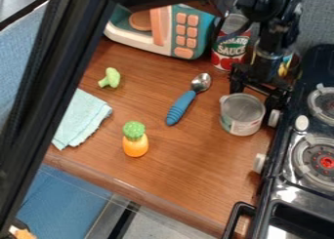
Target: Moved the pot from the top to the bottom of the table
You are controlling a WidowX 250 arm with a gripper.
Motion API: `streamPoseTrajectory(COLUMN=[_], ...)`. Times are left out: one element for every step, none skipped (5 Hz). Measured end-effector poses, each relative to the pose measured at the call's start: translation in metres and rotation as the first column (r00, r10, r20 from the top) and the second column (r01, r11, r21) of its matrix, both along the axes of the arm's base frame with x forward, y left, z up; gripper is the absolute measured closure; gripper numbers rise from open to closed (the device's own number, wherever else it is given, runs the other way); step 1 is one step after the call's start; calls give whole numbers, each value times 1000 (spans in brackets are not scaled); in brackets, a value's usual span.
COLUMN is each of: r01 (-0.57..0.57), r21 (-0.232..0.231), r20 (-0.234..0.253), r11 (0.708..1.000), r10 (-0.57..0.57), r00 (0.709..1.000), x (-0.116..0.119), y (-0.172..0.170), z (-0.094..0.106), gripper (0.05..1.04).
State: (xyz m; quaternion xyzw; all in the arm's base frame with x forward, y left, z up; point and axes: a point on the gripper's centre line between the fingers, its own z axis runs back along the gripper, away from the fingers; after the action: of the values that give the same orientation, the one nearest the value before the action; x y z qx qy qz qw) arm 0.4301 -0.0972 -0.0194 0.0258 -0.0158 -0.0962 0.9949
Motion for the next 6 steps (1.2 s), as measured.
streamPoseTrajectory(r01=[41, 67, 100, 133, 160, 165], r21=[5, 8, 5, 6, -1, -28], r20=[-25, -38, -45, -69, -85, -97], r11=[999, 998, 995, 991, 987, 986], r10=[-41, -67, -100, -132, -160, -167], r00=[999, 997, 994, 989, 983, 981], x=[-17, -38, -58, -82, -103, -116], y=[4, 18, 23, 26, 20, 15], z=[1, 10, 15, 13, 13, 8], gripper=[84, 84, 84, 84, 84, 84])
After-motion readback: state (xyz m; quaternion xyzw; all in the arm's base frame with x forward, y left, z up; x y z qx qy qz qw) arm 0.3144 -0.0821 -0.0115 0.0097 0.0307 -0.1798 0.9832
